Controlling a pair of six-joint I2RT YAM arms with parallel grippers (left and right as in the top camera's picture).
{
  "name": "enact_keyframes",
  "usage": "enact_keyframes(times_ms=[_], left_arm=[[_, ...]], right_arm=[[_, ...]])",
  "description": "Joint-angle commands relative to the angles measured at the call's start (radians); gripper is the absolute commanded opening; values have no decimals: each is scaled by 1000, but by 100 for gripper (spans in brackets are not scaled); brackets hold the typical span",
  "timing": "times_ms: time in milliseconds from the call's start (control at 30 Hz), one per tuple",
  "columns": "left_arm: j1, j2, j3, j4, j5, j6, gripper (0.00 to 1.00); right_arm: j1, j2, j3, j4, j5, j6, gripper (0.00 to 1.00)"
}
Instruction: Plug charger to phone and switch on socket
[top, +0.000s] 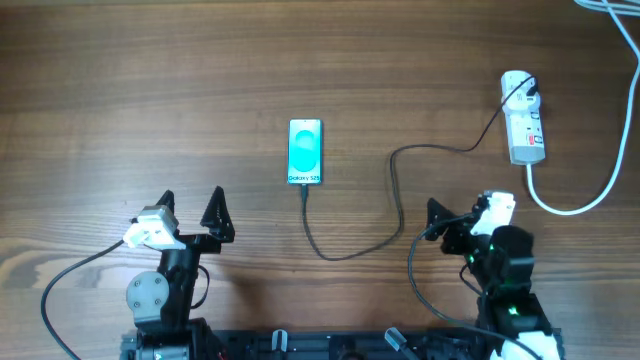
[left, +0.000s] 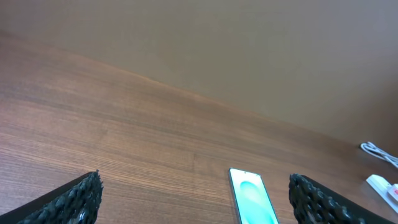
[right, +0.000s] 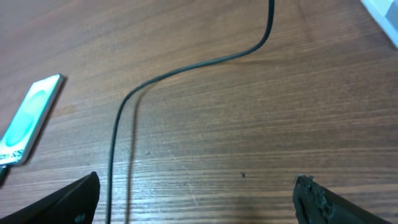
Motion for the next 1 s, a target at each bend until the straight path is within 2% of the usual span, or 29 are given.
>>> enact_keyframes(times_ms=[0,200,500,967], left_arm=[[-6,-9,-4,-4,-9,21,100],[-6,-9,-4,-4,-9,21,100],[-6,-9,-4,-4,-9,21,100],[-6,-9,-4,-4,-9,21,100]], right_arm=[[3,-126,-1,-65,15,-31,100],[3,-356,-1,-64,15,-130,100],[3,-580,-1,-66,25,-153,100],[3,-594,-1,-64,25,-151,100]])
